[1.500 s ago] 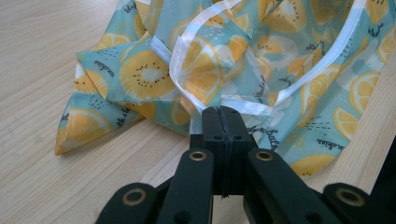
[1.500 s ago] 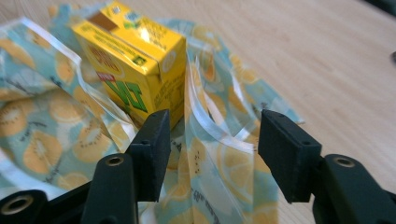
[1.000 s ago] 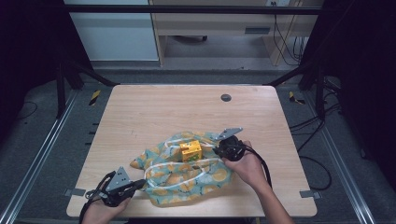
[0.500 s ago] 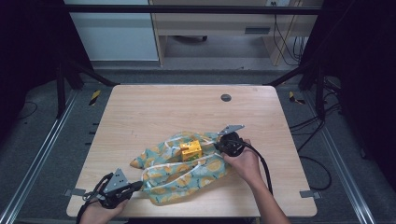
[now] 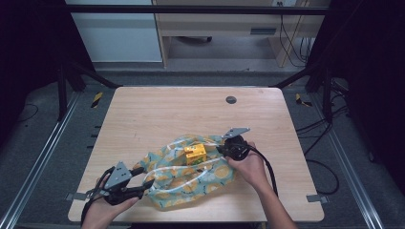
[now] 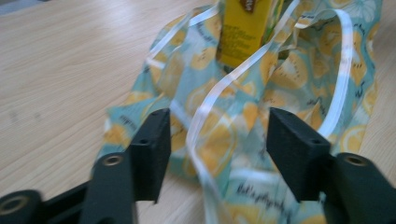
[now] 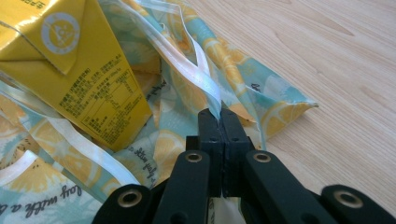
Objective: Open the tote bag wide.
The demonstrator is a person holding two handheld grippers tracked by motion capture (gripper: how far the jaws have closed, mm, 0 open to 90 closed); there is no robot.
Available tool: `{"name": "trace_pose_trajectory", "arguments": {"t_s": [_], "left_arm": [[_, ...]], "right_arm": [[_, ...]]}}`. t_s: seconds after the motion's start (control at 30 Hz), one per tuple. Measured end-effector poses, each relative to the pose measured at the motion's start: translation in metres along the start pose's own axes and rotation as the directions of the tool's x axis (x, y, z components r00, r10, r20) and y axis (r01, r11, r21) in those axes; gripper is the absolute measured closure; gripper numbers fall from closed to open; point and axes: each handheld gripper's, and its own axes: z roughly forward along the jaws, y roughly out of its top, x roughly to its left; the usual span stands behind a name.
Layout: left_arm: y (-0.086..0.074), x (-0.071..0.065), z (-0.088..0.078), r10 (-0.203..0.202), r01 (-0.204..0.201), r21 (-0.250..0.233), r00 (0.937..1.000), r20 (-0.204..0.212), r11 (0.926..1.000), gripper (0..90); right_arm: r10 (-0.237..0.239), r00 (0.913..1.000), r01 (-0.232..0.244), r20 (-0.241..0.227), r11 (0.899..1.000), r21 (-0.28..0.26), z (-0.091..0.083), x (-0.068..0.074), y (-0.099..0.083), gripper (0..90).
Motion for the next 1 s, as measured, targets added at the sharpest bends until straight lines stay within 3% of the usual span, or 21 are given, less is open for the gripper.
{"name": "trace_pose_trajectory", "arguments": {"t_s": [0.13, 0.2, 0.37, 0.43, 0.5, 0.6, 0.63, 0.7, 0.77, 0.8, 1.0], "left_arm": [[0.007, -0.003, 0.022, 0.014, -0.016, 0.045, 0.9993, 0.034, 0.9989, 33.1], [0.006, -0.003, 0.033, 0.026, -0.028, 0.071, 0.9993, 0.027, 0.9971, 35.1], [0.001, -0.005, 0.032, 0.034, -0.033, 0.060, 0.9994, -0.012, 0.9976, 68.6], [0.002, -0.009, 0.022, 0.028, -0.028, 0.021, 0.9996, -0.001, 0.9994, 81.3], [0.003, -0.016, 0.011, 0.034, -0.034, -0.009, 0.9991, 0.024, 0.9994, 86.0], [-0.003, -0.028, 0.002, 0.050, -0.050, 0.001, 0.9925, 0.112, 0.9987, 88.2], [-0.008, -0.034, 0.002, 0.064, -0.068, 0.028, 0.9873, 0.145, 0.9973, 88.4], [-0.017, -0.042, 0.005, 0.093, -0.108, 0.086, 0.9816, 0.167, 0.9904, 88.9], [-0.025, -0.044, 0.009, 0.118, -0.140, 0.134, 0.9806, 0.156, 0.9810, 89.1], [-0.027, -0.044, 0.010, 0.113, -0.137, 0.149, 0.9809, 0.158, 0.9794, 89.2], [-0.033, -0.034, 0.014, 0.087, -0.111, 0.190, 0.9875, 0.132, 0.9754, 89.5]], "right_arm": [[-0.001, 1.0000, 0.001, -0.008, 1.000, -0.002, 0.001, 0.002, 0.001, 89.9], [-0.004, 1.0000, 0.004, -0.008, 1.000, -0.006, 0.000, 0.002, 0.001, 89.9], [0.002, 1.0000, -0.002, -0.005, 1.000, -0.009, -0.001, -0.001, 0.002, 89.9], [0.005, 1.0000, -0.005, -0.003, 1.000, -0.010, 0.000, -0.003, 0.001, 90.0], [0.016, 0.9999, -0.016, 0.003, 1.000, -0.009, 0.001, -0.004, 0.001, 90.0], [0.036, 0.9993, -0.036, 0.011, 0.999, -0.009, 0.005, -0.007, 0.001, 90.0], [0.036, 0.9992, -0.036, 0.015, 0.999, -0.011, 0.006, -0.008, 0.000, 90.0], [0.059, 0.9981, -0.059, 0.018, 0.998, -0.016, 0.009, -0.010, 0.001, 90.0], [0.070, 0.9970, -0.069, 0.034, 0.997, -0.021, 0.011, -0.013, 0.001, 90.0], [0.082, 0.9958, -0.081, 0.041, 0.996, -0.023, 0.013, -0.015, 0.001, 90.0], [0.141, 0.9886, -0.140, 0.053, 0.990, -0.019, 0.019, -0.026, -0.001, 90.0]]}}
